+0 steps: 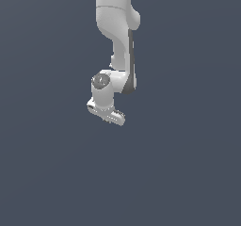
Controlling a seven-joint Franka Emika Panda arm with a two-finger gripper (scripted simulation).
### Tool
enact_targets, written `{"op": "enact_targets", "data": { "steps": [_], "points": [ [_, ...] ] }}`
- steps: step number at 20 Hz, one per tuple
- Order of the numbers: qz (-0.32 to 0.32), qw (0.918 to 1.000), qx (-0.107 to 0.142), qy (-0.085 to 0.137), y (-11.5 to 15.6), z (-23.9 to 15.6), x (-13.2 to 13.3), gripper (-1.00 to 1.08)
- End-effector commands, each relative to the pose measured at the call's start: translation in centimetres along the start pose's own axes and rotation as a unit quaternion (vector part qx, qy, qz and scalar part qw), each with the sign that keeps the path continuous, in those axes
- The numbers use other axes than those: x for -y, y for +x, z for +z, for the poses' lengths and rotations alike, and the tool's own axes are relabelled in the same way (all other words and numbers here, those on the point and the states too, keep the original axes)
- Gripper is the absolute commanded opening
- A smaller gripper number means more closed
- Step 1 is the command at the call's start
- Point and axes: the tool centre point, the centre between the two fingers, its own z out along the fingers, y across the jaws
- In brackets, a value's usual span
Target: Pick up the object and move it to a goal position.
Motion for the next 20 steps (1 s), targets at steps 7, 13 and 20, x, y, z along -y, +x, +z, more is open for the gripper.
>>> {"op": "enact_targets", "data": {
  "steps": [7, 13, 20],
  "points": [
    [0.000, 1.0000, 0.000, 0.000, -0.5, -5.5, 1.9, -1.00],
    [0.000, 1.0000, -0.001, 0.000, -1.0, -11.6, 3.9, -1.00],
    [0.000, 1.0000, -0.001, -0.001, -1.5, -19.4, 6.6, -1.00]
  ]
}}
